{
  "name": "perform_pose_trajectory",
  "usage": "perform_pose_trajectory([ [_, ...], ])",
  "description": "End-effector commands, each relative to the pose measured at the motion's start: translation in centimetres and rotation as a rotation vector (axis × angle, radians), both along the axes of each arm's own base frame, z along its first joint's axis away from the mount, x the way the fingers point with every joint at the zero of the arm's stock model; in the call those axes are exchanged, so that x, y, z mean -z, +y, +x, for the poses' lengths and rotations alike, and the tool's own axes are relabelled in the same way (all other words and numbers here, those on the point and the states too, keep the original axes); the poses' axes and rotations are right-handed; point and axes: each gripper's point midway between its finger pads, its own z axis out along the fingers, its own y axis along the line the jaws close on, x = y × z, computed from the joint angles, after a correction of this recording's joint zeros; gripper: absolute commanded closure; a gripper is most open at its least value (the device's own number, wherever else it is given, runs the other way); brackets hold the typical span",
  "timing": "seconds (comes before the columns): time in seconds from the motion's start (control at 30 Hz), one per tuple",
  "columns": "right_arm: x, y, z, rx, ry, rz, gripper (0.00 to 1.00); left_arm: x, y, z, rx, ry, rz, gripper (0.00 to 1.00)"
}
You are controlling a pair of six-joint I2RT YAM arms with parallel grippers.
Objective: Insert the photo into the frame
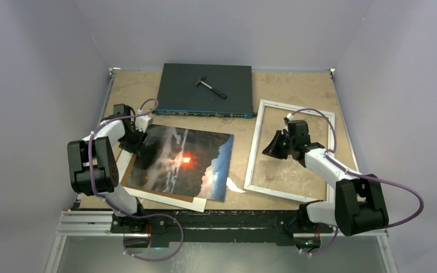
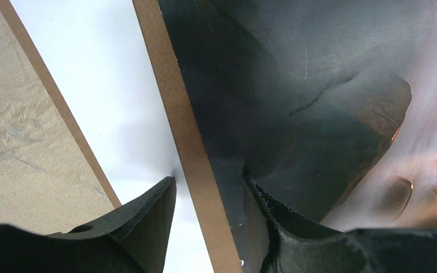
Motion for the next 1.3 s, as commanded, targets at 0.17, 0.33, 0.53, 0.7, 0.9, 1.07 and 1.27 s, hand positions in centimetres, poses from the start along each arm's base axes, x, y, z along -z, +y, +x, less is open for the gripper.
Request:
perform_pose_trajectory([
  [0.17, 1.9, 0.2, -0.7, -0.039, 0.018, 0.026, 0.41, -0.8, 0.1, 0.9, -0.005, -0.046, 0.016, 0.55],
  [0.33, 2.3, 0.8, -1.4, -0.057, 0.029, 0.093, 0.21, -0.8, 0.1, 0.9, -0.007, -0.047, 0.014, 0.55],
  [0.53, 2.6, 2.3, -2.6, -0.109, 0.052, 0.265, 0.30, -1.0, 0.2, 1.0, -0.006, -0.052, 0.020, 0.55],
  [0.7, 2.9, 3.1, -3.3, -0.152, 0.085, 0.348, 0.39, -1.1, 0.3, 1.0, -0.008, -0.054, 0.022, 0.55],
  [0.9, 2.4, 3.4, -3.4, -0.167, 0.083, 0.396, 0.65, -1.3, 0.2, 1.0, -0.009, -0.053, 0.019, 0.56],
  [1.07, 0.0, 2.7, -2.0, -0.155, 0.026, 0.346, 1.00, -2.7, 0.1, 1.8, -0.005, -0.072, 0.010, 0.55],
  [1.27, -6.5, 1.3, 0.5, -0.140, -0.128, 0.222, 1.00, -4.9, -0.6, 3.2, -0.004, -0.105, -0.035, 0.54],
])
